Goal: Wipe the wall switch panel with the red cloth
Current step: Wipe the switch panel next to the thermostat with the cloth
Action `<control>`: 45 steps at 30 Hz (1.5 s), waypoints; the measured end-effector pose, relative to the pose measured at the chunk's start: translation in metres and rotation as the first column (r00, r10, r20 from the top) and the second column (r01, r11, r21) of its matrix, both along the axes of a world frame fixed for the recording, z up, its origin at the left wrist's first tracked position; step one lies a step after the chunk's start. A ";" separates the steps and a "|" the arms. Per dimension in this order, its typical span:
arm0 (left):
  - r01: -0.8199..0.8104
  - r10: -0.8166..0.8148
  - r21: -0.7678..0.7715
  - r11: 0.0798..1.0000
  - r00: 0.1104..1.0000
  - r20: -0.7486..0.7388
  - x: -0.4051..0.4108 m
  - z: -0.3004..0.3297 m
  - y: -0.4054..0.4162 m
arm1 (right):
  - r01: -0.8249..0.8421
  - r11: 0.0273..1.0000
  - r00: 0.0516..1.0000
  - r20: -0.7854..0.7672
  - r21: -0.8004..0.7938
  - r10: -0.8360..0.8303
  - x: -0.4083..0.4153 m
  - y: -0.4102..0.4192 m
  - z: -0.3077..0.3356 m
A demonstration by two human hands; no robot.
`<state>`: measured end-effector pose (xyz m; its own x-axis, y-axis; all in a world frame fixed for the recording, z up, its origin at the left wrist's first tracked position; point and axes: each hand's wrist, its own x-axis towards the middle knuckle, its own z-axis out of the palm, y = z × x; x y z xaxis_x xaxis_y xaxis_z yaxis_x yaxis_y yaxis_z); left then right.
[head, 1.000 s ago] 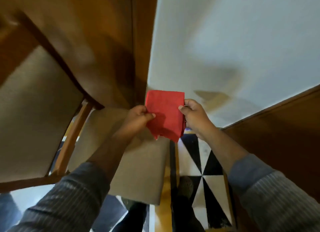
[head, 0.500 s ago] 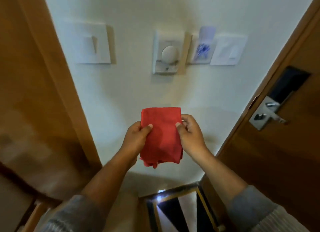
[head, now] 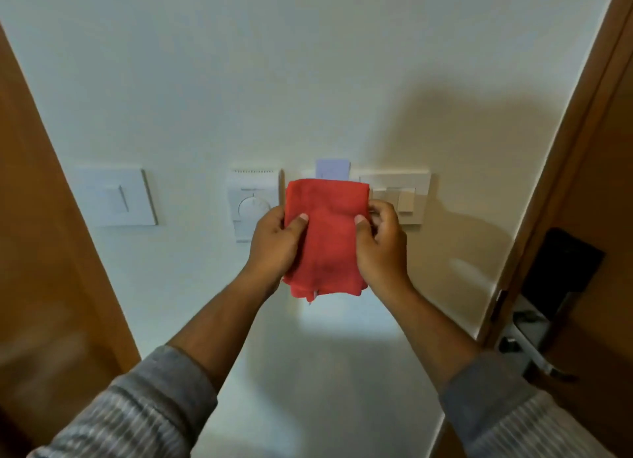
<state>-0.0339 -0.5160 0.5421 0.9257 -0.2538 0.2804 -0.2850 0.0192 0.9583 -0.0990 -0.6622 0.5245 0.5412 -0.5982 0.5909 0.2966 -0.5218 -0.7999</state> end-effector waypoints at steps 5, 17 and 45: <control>-0.181 0.156 0.121 0.976 0.970 0.188 0.013 0.011 -0.015 | 0.066 0.989 0.986 0.160 -0.130 -0.045 0.014 -0.013 0.001; -0.316 0.185 0.308 0.897 0.903 0.388 0.022 0.018 -0.028 | 0.467 0.406 0.828 0.227 -0.785 -0.513 0.051 -0.024 -0.007; -0.865 -0.104 -0.104 0.490 -0.176 0.979 0.131 0.182 -0.002 | 0.398 -0.226 0.906 0.419 -0.889 -0.056 0.103 -0.060 0.011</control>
<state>0.0967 -0.5177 0.7239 -0.0752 -0.4638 0.8828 -0.4159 -0.7900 -0.4505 0.0036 -0.7226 0.5354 0.3381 0.6796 0.6510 -0.0546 -0.6765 0.7345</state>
